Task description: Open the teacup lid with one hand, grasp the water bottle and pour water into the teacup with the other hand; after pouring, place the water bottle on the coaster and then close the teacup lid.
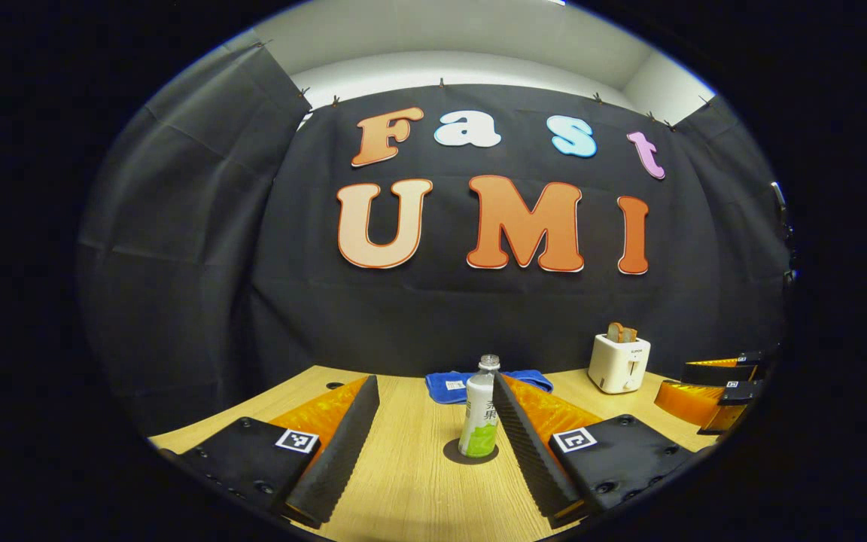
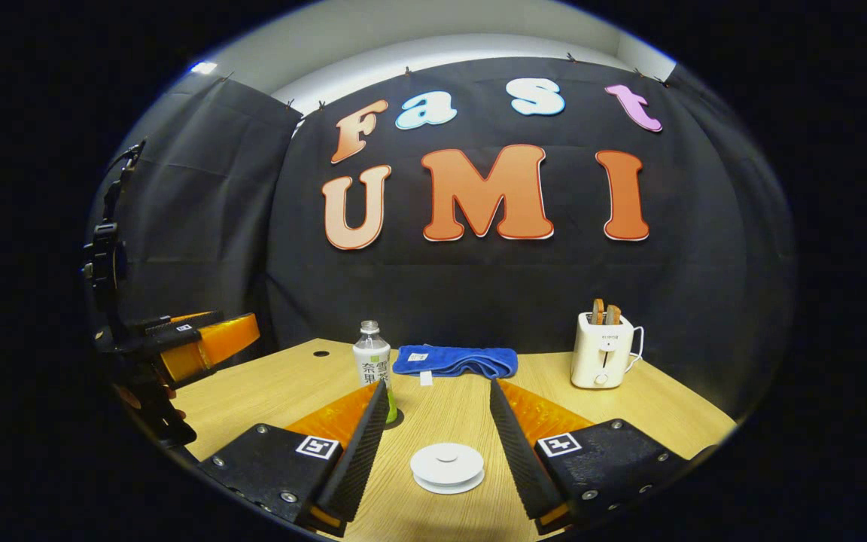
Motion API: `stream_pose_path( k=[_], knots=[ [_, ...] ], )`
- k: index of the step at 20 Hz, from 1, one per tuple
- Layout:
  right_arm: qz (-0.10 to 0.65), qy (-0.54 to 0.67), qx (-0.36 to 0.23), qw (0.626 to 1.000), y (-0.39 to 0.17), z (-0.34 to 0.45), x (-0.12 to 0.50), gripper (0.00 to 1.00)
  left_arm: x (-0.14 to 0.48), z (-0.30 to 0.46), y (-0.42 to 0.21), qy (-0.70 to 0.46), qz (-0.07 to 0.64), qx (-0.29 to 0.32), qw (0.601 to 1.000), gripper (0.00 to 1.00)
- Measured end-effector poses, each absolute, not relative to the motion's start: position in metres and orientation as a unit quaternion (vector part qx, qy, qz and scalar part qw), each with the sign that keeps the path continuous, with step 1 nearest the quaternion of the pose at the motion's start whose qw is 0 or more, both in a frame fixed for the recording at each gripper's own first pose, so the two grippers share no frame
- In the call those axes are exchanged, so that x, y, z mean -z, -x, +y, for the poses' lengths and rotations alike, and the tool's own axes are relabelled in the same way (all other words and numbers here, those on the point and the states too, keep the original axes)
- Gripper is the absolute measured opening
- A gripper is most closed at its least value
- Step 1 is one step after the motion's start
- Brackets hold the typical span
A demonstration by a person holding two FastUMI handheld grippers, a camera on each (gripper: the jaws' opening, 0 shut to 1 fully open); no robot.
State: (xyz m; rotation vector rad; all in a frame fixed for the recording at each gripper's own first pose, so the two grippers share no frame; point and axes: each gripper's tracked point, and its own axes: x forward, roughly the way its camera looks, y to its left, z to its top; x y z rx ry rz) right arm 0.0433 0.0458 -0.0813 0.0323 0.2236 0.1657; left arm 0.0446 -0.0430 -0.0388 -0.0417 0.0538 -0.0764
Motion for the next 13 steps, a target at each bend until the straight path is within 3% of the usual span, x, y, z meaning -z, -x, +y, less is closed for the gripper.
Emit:
stream_pose_path(
  k=[7, 13],
  knots=[
    [0.122, -0.007, -0.083, 0.989, -0.040, 0.046, 0.093, 0.81, 0.028, -0.022, -0.033, 0.014, 0.000, 0.011, 1.000, 0.96],
    [0.110, -0.014, -0.092, 0.990, -0.038, 0.052, 0.084, 0.81, 0.028, -0.029, -0.030, 0.000, 0.001, 0.024, 1.000, 0.97]
  ],
)
